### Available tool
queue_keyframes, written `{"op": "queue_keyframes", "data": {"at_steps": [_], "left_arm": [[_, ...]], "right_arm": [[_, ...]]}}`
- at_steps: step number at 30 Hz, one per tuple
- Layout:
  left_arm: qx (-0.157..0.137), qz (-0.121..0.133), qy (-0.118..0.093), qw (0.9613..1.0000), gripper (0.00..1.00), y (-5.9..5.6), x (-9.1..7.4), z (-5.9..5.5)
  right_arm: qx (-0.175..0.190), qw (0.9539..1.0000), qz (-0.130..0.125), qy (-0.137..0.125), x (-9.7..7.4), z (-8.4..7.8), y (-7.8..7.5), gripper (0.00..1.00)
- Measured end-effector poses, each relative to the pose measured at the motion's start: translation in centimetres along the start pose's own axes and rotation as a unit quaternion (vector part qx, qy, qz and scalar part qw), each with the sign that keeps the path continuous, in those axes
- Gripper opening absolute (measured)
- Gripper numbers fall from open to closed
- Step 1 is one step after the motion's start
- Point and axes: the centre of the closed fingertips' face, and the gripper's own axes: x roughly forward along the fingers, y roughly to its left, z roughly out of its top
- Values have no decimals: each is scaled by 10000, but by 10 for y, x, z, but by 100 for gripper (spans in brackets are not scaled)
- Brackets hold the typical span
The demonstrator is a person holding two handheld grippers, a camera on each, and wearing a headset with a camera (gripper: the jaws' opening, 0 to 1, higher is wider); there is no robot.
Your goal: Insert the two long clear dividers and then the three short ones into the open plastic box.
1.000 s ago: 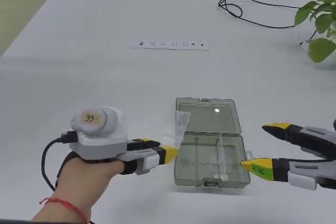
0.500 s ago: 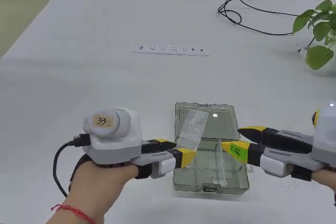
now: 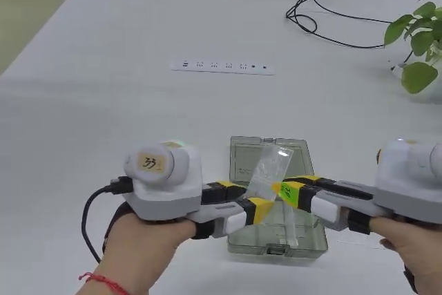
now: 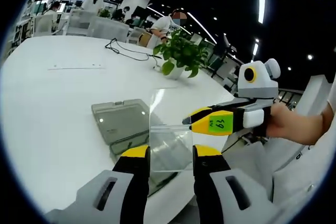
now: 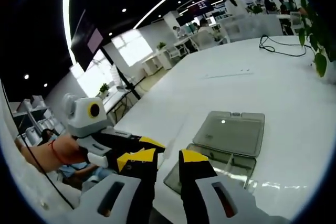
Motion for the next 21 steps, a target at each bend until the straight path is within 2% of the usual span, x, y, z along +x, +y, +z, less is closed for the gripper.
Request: {"op": "queue_keyframes", "data": {"at_steps": [11,15,16,17,18,21], "left_arm": [[183,-32,53,9998,30,-3,1,1],[210,-1,74,9998,31,-2,2,0],[238,-14,75,9997,27,-2,3,0],[283,147,131,9994,24,4,1,-2],[428,108,85,9990,21,4,2,-1],[123,-41,-49,9999,27,-1,2,2]], "right_arm": [[426,9991,-48,-37,6,-2,2,9],[577,9982,-173,-74,7,-2,1,8],[579,9980,-241,-73,7,-2,0,7],[658,9975,-221,-96,7,-1,2,7],[708,9972,-208,-110,7,-1,3,7],[710,9972,-236,-97,7,-1,2,6]]}}
